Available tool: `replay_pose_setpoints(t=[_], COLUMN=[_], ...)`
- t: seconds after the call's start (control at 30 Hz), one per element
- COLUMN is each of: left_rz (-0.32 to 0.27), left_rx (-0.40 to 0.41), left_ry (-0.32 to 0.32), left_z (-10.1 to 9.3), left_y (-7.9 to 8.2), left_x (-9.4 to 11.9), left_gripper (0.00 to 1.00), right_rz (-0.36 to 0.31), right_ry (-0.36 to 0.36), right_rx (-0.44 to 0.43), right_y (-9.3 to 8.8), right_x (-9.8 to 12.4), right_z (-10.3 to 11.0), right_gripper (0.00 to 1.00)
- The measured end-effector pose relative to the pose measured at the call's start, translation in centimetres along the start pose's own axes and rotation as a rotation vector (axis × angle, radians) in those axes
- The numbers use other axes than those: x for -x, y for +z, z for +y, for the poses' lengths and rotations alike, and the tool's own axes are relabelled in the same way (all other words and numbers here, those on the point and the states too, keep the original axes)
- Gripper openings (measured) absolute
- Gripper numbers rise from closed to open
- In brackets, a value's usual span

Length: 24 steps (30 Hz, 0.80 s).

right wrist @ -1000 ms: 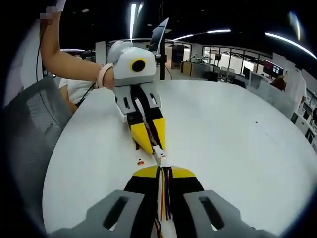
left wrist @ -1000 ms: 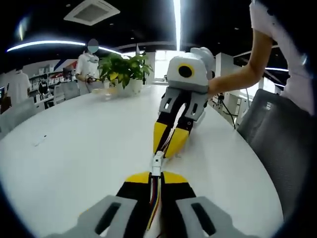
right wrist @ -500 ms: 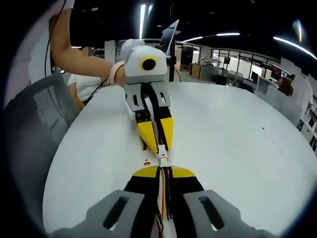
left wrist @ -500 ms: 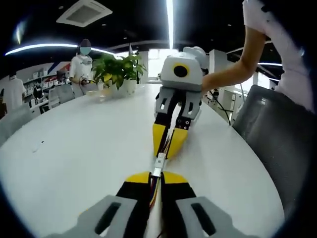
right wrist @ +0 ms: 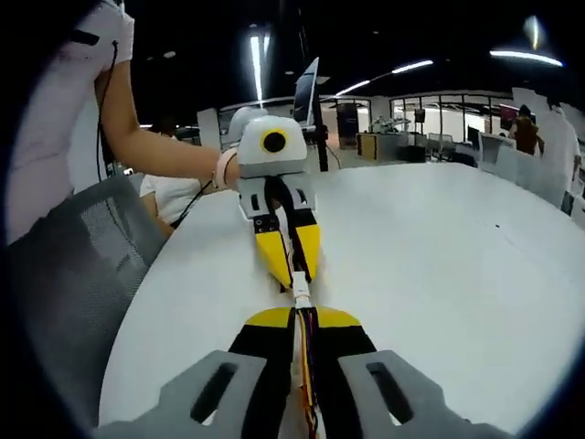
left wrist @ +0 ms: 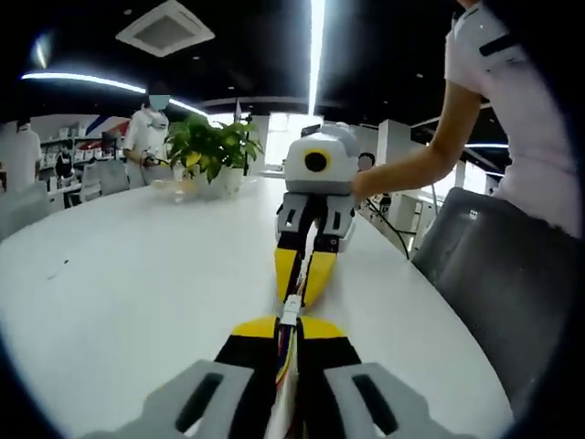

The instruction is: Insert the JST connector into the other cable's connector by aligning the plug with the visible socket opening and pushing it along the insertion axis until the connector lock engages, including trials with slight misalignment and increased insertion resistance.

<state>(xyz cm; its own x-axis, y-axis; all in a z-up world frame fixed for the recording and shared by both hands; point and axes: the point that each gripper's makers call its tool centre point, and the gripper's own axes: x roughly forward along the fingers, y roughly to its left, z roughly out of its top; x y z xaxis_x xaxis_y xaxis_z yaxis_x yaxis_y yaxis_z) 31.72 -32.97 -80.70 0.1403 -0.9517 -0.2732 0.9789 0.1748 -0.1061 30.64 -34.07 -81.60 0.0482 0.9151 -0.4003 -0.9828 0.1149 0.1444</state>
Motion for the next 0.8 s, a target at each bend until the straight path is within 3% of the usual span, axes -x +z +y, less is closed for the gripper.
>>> replay_pose_setpoints(t=[0.17,0.4,0.8], left_rz=[-0.041,-0.086,-0.084], left_rx=[0.031,0.059,0.078], left_ry=[-0.04,-0.046,-0.017], left_z=[-0.6,-0.9,-0.2], left_y=[0.4,0.8,0.2], left_x=[0.3,0.5,-0.1], left_gripper=[0.0,0.0,0.0], right_rz=[-0.049,-0.1,-0.073], right_ry=[0.04,0.056,0.023], right_rx=[-0.042,-0.095,-0.038], right_y=[0.5,1.1,0.6], right_x=[0.0,-0.1,-0.2], right_z=[0.6,1.0,0.1], right_gripper=[0.03,0.03,0.04])
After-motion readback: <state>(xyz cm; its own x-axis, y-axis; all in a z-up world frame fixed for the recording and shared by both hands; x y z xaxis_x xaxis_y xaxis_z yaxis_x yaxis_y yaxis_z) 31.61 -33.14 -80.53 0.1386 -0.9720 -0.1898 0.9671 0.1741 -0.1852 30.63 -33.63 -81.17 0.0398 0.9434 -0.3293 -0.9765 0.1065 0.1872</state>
